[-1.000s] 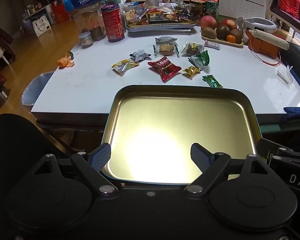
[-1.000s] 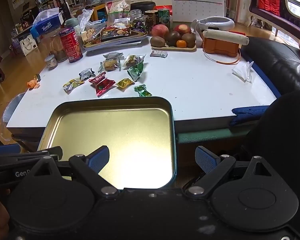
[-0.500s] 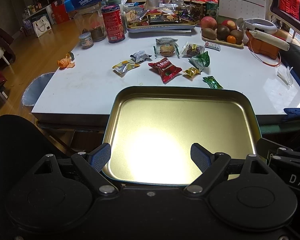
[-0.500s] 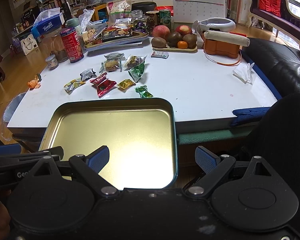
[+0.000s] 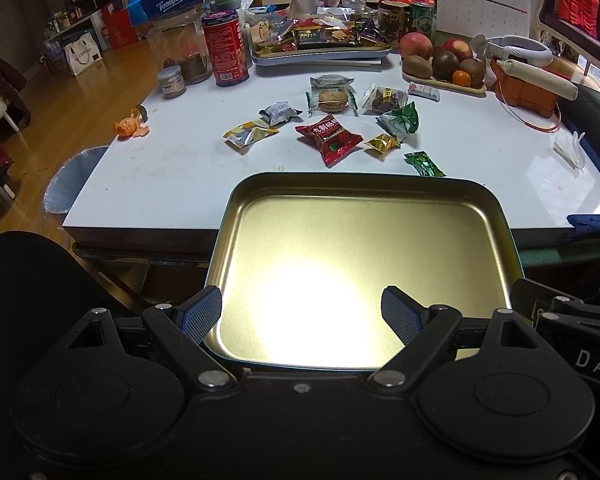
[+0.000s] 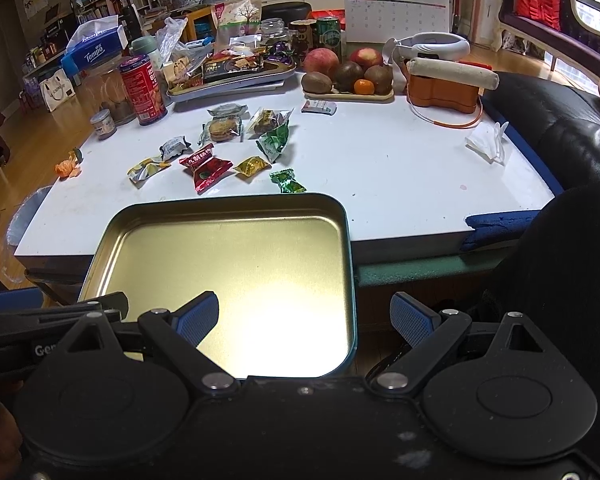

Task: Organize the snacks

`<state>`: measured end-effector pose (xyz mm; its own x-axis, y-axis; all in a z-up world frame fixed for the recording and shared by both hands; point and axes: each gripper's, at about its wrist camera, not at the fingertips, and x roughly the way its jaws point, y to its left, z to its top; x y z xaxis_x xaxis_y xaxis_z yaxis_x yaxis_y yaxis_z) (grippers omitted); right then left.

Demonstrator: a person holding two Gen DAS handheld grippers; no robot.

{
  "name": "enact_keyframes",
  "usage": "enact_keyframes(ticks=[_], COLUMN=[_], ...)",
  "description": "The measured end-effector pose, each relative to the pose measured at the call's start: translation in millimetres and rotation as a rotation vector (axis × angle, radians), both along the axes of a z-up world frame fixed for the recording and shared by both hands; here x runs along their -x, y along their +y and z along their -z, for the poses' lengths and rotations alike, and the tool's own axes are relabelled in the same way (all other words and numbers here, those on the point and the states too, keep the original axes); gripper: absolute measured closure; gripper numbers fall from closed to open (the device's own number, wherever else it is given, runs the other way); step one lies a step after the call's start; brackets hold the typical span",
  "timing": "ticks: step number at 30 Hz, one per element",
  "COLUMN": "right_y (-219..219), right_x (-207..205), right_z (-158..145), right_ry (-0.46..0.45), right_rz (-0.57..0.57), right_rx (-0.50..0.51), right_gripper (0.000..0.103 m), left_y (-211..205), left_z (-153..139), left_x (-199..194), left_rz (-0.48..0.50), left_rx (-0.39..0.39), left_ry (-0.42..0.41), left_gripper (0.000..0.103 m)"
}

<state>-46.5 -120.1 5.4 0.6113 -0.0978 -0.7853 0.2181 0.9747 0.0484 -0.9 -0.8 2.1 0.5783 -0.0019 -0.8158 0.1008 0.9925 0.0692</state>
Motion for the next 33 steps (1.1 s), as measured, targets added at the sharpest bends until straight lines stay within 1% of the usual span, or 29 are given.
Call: enact_keyframes(ticks=[33], right_y=[0.8], right_x=[-2.0], right_z=[1.7], right_ry=[0.002], right_rz=[-0.019], right_rx=[0.005], right_gripper=[0.006], left_y=[7.1], left_z=[0.3], left_x=[-2.1], left_rz=[-0.01], left_rx=[0.036], left_ry=[-0.009], left_gripper=[0.015])
